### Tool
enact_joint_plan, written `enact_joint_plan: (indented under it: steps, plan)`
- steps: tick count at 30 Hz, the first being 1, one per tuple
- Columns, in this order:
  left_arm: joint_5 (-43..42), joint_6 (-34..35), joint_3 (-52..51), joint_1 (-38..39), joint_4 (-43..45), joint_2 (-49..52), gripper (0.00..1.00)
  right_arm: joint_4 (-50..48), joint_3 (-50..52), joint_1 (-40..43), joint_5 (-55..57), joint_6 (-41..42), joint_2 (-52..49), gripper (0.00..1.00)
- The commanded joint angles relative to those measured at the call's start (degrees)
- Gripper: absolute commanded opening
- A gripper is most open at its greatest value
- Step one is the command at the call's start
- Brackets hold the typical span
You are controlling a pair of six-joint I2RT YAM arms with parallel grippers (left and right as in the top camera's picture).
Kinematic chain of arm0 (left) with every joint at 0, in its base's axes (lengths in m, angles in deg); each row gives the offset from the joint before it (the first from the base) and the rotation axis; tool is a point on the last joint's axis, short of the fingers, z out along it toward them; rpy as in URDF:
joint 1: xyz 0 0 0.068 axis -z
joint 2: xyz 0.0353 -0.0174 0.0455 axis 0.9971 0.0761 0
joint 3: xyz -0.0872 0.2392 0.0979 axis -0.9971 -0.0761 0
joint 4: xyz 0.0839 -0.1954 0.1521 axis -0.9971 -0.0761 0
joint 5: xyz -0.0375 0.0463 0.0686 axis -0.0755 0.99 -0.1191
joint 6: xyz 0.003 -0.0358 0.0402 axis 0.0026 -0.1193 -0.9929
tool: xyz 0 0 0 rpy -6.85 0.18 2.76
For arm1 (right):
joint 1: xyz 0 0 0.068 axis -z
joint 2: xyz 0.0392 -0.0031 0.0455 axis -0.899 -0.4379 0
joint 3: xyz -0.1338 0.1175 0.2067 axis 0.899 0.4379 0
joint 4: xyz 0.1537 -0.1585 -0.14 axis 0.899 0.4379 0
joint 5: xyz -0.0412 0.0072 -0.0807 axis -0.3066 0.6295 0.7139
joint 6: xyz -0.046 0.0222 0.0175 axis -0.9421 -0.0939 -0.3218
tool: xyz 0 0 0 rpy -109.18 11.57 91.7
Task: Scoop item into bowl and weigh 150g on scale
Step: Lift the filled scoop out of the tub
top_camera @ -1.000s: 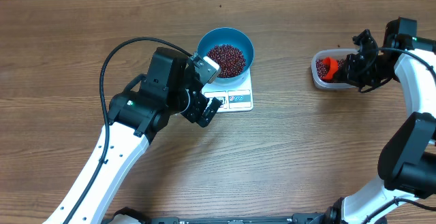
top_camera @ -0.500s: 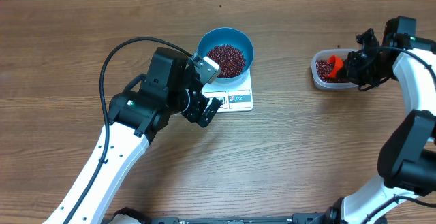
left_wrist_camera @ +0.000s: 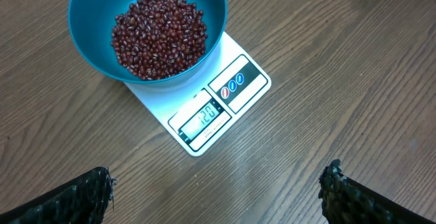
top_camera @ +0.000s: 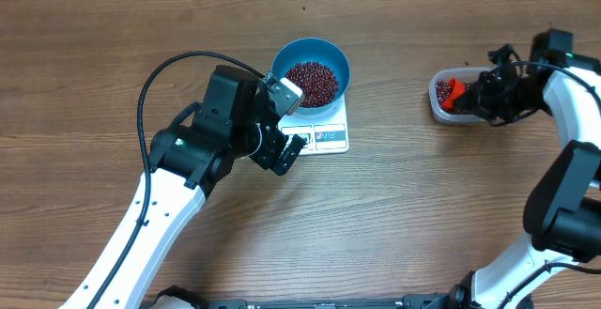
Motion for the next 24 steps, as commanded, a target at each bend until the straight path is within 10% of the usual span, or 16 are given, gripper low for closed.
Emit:
enact_joint_plan:
  steps: [1,24]
  plan:
    - [0.0,0.8,1.3,0.1,0.0,-0.7,1.00,1.0,0.3,3.0,-9.8,-5.1,-0.4,0.04]
    - [0.0,0.8,1.3,0.1,0.0,-0.7,0.99,16.0,0.2,14.8,-28.0,-23.7,-0.2,0.04]
